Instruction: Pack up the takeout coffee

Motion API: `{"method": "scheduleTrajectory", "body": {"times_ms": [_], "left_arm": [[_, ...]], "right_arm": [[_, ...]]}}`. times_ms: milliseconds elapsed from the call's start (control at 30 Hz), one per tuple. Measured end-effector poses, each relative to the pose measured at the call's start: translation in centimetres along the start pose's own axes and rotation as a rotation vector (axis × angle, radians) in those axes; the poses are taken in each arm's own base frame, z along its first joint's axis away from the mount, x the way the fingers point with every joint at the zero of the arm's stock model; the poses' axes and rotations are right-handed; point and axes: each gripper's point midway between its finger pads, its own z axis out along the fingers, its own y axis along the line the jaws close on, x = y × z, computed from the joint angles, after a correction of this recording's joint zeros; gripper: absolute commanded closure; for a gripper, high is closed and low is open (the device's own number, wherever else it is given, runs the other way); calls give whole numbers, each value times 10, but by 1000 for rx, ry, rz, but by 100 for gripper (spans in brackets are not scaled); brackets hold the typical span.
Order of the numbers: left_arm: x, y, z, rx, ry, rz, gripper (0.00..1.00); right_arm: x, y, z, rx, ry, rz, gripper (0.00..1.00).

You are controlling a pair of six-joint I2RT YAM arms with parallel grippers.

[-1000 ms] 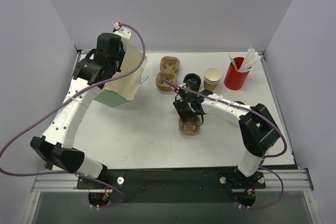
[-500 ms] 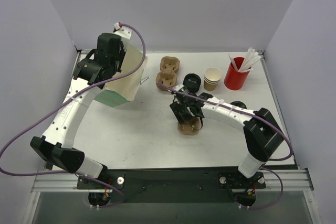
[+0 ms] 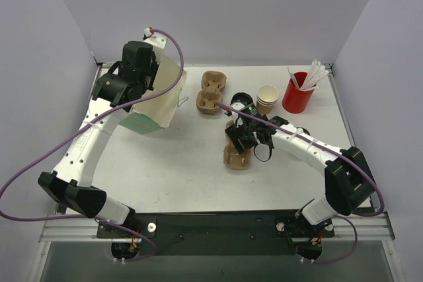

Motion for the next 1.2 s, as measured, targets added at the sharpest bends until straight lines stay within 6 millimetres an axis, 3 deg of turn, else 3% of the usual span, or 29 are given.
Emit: {"method": "scheduleTrajectory", "body": {"times_ms": [267, 600, 767, 967, 1067, 1200], "left_arm": [[-5, 0, 0, 0, -6, -12, 100], [-4, -2, 4, 1, 2, -9, 100], [-4, -1, 4, 0, 1, -9, 100], [-4, -1, 4, -4, 2, -9, 100], [-4, -1, 4, -4, 1, -9, 100], [-4, -1, 4, -4, 2, -9, 100]], "right_arm": [[9, 32, 9, -30, 43, -98, 41], [22, 71, 29, -68, 123, -40, 43], [-11, 86, 48, -83, 102, 33, 42], [-57, 96, 47, -102, 14, 127, 42], [-64, 90, 44, -74, -10, 141, 42], [-53, 77, 33, -34, -15, 123, 42]]}}
